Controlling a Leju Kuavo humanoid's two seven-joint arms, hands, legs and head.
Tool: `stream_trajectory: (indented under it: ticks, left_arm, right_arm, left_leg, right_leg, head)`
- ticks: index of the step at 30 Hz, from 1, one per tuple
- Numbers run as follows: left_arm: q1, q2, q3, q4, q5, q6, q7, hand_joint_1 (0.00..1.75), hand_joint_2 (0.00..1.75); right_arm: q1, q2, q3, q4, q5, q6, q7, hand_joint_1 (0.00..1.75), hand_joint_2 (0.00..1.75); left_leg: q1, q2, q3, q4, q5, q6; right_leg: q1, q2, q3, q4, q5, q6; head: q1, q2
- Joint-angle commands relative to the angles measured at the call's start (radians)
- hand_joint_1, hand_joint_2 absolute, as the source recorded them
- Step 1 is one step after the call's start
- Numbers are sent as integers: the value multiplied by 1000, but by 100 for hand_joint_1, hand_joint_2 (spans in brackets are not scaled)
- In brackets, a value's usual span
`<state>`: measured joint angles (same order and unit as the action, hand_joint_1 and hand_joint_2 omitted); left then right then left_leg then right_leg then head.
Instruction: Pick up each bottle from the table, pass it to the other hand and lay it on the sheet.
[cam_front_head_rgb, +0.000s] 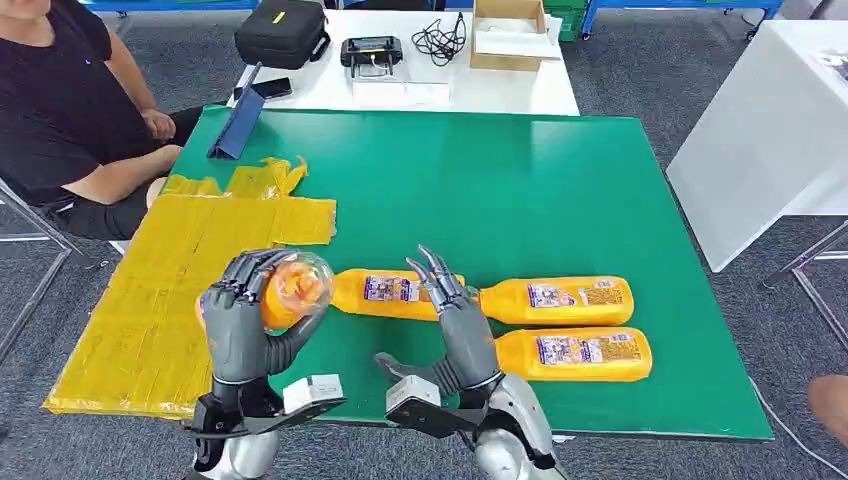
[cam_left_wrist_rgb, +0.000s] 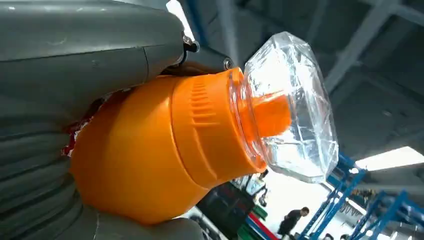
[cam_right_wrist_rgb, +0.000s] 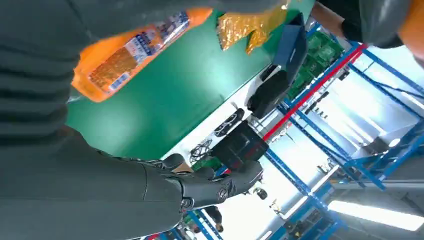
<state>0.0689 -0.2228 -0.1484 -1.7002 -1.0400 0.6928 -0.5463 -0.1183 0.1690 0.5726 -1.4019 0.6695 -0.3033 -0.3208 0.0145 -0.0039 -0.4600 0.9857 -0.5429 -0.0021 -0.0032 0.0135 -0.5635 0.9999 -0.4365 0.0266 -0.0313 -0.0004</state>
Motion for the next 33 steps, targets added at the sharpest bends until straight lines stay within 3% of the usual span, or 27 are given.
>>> stream_trajectory:
  ticks: [1,3,4,6,10,27,30,33]
  left_arm:
    - [-21,35,23,12,-15,5,8,175,175]
    - [-15,5,60,10,-107,5,-4,175,175]
    - [-13,-13,89,11,-178,5,-13,175,175]
    - [-15,-17,120,32,-322,5,17,175,175]
    - [-52,87,88,187,-464,5,183,175,175]
    - [-52,87,88,187,-464,5,183,175,175]
    - [-93,210,22,377,-531,5,341,175,175]
    - [-112,229,35,469,-520,5,347,175,175]
  right_arm:
    - [-3,-58,-35,-29,-6,7,-6,0,0]
    - [-4,-62,-38,-30,-11,9,-10,0,0]
    - [-7,-66,-42,-29,-24,15,-17,0,175]
    - [-20,-74,-50,-20,-43,30,-22,0,175]
    - [-66,-75,-61,31,-53,55,-20,0,175]
    - [-66,-75,-61,31,-53,55,-20,0,175]
    - [-109,-81,-68,72,-51,62,-5,0,175]
    - [-129,-80,-80,97,-52,71,2,0,175]
  left_leg:
    - [0,0,0,-1,0,1]
    - [0,-1,0,-1,1,1]
    - [0,-1,0,-1,0,1]
    - [0,0,0,-1,1,1]
    - [0,0,1,-2,1,1]
    - [0,-1,1,-1,1,1]
    - [0,0,2,-3,2,0]
    - [-1,0,3,-3,1,0]
  right_leg:
    - [0,-1,1,-1,0,0]
    - [0,-1,1,-1,1,0]
    - [0,-2,0,-1,0,0]
    - [0,-1,1,-2,1,0]
    - [0,-1,2,-2,1,0]
    - [0,-1,1,-1,1,0]
    - [0,-1,2,-3,2,0]
    - [-1,-1,2,-1,1,0]
  head:
    - [0,0]
    - [0,0]
    - [0,0]
    - [0,0]
    - [0,0]
    - [0,0]
    - [0,0]
    - [0,0]
